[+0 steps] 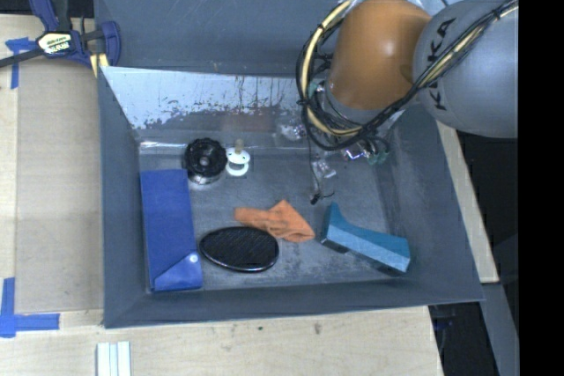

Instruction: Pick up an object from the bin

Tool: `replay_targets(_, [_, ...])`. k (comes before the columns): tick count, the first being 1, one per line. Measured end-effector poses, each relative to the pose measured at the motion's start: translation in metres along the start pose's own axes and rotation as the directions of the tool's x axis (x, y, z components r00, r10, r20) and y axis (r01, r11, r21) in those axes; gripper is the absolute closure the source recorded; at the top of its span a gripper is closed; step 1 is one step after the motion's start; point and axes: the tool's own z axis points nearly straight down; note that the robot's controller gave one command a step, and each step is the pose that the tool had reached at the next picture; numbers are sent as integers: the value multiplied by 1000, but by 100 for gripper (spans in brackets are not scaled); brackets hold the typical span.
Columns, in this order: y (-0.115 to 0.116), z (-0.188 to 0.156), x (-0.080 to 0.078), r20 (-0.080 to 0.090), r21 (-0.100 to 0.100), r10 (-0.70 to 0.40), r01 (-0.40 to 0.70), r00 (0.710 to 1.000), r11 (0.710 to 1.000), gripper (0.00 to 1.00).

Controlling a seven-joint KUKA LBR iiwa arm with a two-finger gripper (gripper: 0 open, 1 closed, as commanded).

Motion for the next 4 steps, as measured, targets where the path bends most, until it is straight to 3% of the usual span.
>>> replay_targets(1, [30, -23, 9, -13, -7, -78, 78, 997, 997, 0])
replay_targets(2, [28, 0, 19, 1, -1, -135, 135, 991, 991, 0])
replay_targets(3, [59, 40, 35, -11, -4, -90, 90, 996, 996, 0])
replay_targets(4, [5, 56, 107, -9, -6, -115, 115, 993, 993, 100])
